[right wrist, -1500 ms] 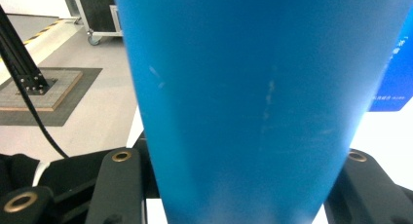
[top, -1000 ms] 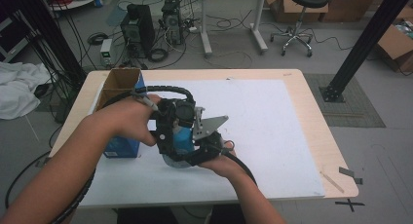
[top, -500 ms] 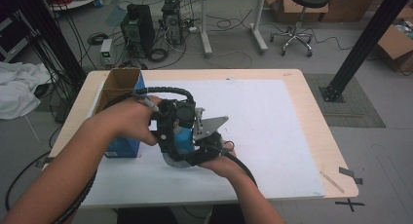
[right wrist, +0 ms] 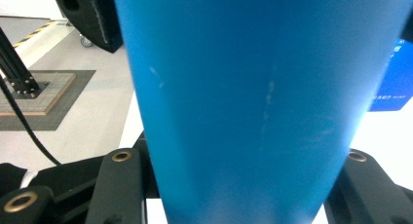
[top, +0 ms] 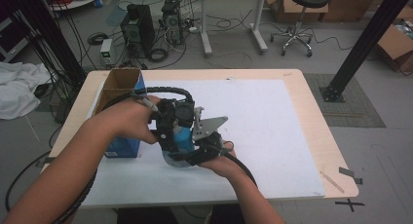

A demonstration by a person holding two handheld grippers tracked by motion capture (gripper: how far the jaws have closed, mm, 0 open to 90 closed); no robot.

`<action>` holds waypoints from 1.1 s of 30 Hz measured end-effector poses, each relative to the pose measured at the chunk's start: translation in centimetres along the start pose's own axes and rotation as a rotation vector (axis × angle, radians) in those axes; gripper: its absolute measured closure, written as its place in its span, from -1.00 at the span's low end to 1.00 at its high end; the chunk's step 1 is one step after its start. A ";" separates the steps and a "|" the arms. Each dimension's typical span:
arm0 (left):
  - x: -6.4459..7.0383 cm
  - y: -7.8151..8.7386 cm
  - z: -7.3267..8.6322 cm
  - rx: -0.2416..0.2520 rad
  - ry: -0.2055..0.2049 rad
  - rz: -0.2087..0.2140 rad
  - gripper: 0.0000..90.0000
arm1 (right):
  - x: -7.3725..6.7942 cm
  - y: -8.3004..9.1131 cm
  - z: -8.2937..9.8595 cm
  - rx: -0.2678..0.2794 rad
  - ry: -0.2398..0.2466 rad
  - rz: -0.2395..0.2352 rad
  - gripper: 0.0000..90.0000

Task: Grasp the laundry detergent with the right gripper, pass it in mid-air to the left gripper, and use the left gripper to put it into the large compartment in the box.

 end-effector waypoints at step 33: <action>0.2 0.1 -0.6 -0.028 -0.036 -0.010 -0.13 | 0.1 0.1 -0.1 0.028 0.016 0.016 -0.03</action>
Point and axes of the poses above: each handheld gripper's, and its own axes: y roughly backward along the jaws, z roughly out of its underside, x roughly to its right, the point moved 3 cm from there along -y, roughly forward along the jaws, and after that the axes turned 9 degrees about x, right-handed, at the moved point
